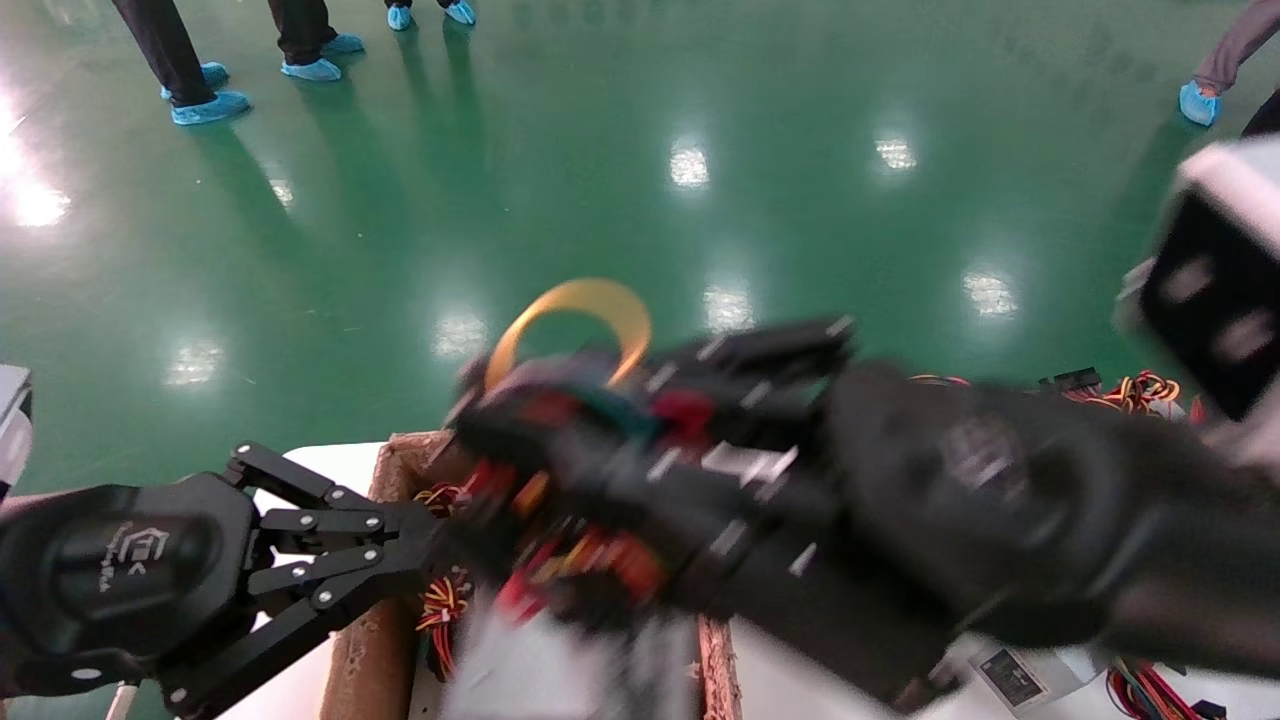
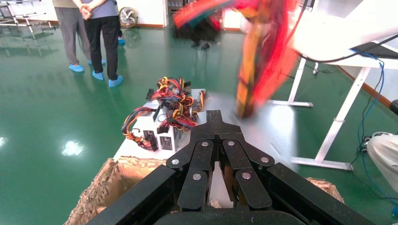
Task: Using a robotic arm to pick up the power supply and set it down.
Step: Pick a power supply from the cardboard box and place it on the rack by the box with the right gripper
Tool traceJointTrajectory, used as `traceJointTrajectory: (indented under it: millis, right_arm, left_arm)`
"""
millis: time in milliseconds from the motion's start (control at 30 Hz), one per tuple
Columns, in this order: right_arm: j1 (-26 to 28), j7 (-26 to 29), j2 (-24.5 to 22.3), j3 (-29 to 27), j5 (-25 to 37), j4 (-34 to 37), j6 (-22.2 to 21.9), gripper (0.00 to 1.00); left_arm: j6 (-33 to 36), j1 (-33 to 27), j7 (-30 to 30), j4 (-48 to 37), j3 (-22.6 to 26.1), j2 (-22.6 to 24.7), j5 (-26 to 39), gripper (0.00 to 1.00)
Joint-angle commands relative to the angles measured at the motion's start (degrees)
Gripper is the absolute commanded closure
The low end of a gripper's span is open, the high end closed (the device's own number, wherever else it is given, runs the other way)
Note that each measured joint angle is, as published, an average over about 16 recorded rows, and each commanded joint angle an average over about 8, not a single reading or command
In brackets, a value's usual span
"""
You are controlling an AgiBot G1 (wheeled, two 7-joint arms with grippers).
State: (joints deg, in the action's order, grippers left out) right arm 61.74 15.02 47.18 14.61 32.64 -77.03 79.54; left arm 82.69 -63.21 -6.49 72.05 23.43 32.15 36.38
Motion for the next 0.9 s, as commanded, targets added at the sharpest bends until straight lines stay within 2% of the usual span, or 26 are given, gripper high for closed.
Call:
traceJointTrajectory:
  millis: [33, 233, 433, 700, 900]
  right_arm:
    - [-0.11, 0.29, -1.32, -1.10, -0.82, -0.03, -0.73, 1.00]
    - [-4.73, -0.01, -9.32, -6.97, -2.38, 0.34, -6.17, 1.00]
    - [-13.17, -1.01, -17.47, -14.53, -4.41, 0.61, -12.77, 1.00]
    - [-28.23, -4.08, -25.74, -27.67, -5.51, 3.07, -18.67, 1.00]
    - [-42.00, -5.97, -27.77, -43.00, -3.31, 8.50, -18.95, 1.00]
  left_arm:
    - [0.00, 0.00, 0.00, 0.00, 0.00, 0.00, 0.00, 1.00]
    - [0.00, 0.00, 0.00, 0.00, 0.00, 0.00, 0.00, 1.00]
    - [0.00, 0.00, 0.00, 0.00, 0.00, 0.00, 0.00, 1.00]
    - [0.00, 0.00, 0.00, 0.00, 0.00, 0.00, 0.00, 1.00]
    - [0.00, 0.00, 0.00, 0.00, 0.01, 0.00, 0.00, 1.00]
